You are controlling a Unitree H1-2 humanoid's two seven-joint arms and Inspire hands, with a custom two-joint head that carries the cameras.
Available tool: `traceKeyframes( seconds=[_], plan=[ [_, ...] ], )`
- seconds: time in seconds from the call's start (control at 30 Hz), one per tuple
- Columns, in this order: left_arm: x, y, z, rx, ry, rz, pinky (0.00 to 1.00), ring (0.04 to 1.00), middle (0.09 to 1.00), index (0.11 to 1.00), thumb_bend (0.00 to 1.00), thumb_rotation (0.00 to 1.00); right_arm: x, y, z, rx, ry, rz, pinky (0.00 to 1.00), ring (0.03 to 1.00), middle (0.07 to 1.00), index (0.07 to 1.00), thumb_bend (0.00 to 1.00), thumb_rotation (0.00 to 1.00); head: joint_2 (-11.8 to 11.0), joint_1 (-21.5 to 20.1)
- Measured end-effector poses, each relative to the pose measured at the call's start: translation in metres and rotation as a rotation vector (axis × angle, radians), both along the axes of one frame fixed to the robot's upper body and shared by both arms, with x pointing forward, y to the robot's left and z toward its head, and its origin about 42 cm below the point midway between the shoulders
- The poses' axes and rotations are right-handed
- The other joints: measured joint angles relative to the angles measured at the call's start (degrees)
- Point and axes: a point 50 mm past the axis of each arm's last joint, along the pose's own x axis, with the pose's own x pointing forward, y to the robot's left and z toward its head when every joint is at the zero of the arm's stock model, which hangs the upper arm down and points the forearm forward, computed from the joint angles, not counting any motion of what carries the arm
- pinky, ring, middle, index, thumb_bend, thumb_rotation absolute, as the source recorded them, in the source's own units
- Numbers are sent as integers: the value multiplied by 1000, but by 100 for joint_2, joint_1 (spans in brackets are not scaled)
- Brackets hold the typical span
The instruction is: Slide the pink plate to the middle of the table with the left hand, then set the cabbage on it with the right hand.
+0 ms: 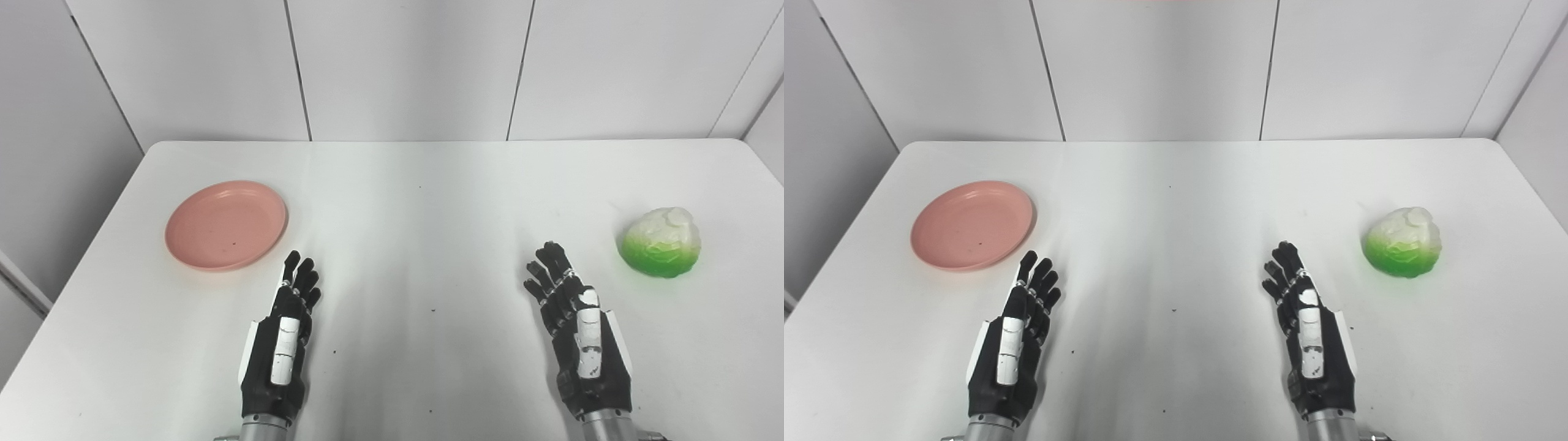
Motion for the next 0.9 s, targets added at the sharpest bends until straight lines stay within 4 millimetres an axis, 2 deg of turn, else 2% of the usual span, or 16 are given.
traceKeyframes(
  seconds=[0.17, 0.4, 0.73, 0.9],
  plan=[
    [0, 0, 0, 3, -4, 1, 1000, 988, 983, 1000, 924, 872, 0, 1, 0, -5, 1, 1, 927, 930, 940, 923, 875, 1000, -26, -9],
    [0, -1, -1, 7, -5, 1, 1000, 982, 980, 1000, 904, 868, 0, -1, -1, -5, 4, -10, 931, 934, 946, 929, 875, 1000, 149, 272],
    [0, -1, 0, 14, -7, 2, 1000, 991, 1000, 1000, 890, 869, 0, -2, -2, -4, 22, -18, 918, 921, 937, 931, 857, 1000, 158, 106],
    [0, 0, 1, 15, -10, 6, 1000, 977, 1000, 1000, 897, 868, 0, -3, 0, 19, 35, -19, 937, 926, 944, 969, 856, 1000, 211, 105]
  ],
)
